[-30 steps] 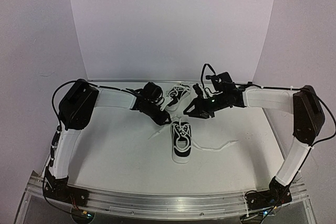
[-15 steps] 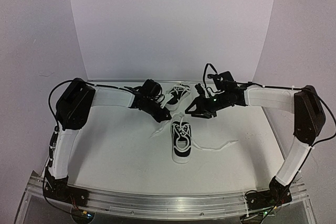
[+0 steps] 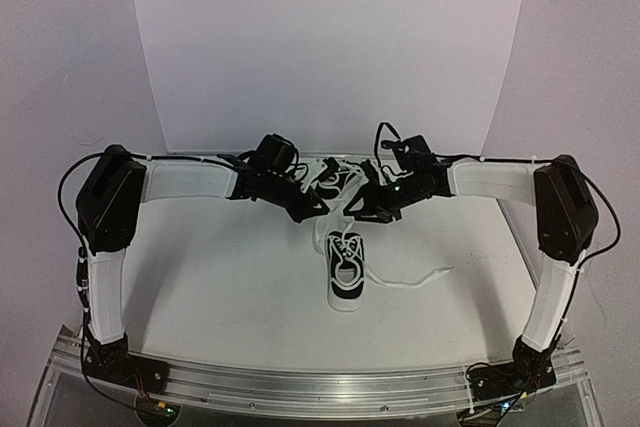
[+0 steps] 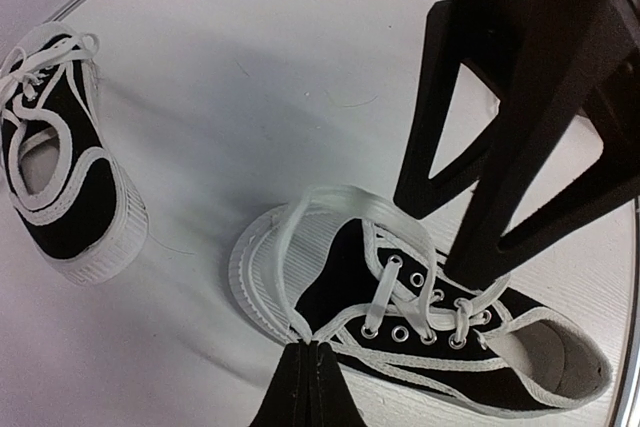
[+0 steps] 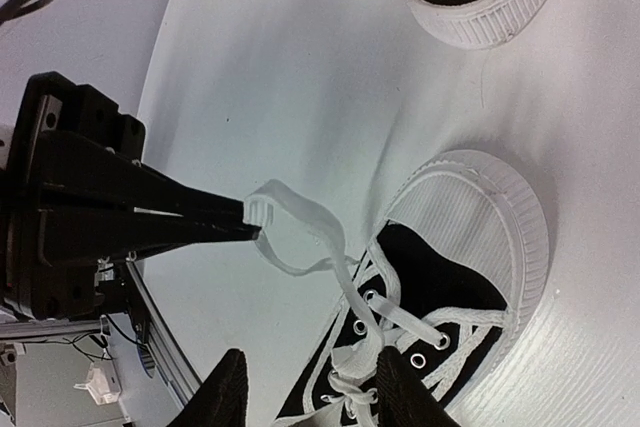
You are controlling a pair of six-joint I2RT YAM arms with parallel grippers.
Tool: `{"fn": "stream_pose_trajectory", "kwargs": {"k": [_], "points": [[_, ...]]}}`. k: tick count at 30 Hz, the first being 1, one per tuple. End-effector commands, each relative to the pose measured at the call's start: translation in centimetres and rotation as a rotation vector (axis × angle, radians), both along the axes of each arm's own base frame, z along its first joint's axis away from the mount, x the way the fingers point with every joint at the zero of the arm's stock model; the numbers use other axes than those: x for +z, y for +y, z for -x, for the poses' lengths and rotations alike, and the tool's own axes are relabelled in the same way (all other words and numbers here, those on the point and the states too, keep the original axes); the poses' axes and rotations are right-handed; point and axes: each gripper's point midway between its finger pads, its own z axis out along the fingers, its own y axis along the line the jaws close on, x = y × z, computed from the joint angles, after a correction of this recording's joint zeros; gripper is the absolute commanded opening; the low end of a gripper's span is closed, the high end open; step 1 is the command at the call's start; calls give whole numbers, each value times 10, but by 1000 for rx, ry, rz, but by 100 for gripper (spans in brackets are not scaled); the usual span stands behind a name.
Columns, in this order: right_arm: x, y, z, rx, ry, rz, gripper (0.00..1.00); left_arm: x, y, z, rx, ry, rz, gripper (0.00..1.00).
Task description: Tie the shoes
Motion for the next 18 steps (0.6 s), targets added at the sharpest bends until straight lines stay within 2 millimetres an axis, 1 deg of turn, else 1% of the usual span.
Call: {"fn": "stream_pose_trajectory", "kwargs": {"k": [1, 4, 8, 10, 12, 15, 18], "points": [[6, 6, -12, 14, -37, -12, 36, 26, -3, 2, -22, -53, 45, 0], [0, 5, -14, 6, -34, 2, 34, 27, -2, 2, -22, -58, 47, 0], [-9, 2, -16, -9, -29, 29, 39, 31, -3, 3, -26, -63, 57, 0], [-11, 2, -17, -15, -30, 36, 40, 32, -4, 3, -29, -64, 62, 0], [-11, 2, -18, -19, -32, 40, 40, 33, -5, 4, -33, -65, 67, 0], [-13, 0, -23, -32, -38, 54, 36, 35, -6, 4, -38, -63, 76, 0], [-18, -3, -26, -48, -35, 84, 36, 39, -6, 5, -38, -67, 86, 0]]}}
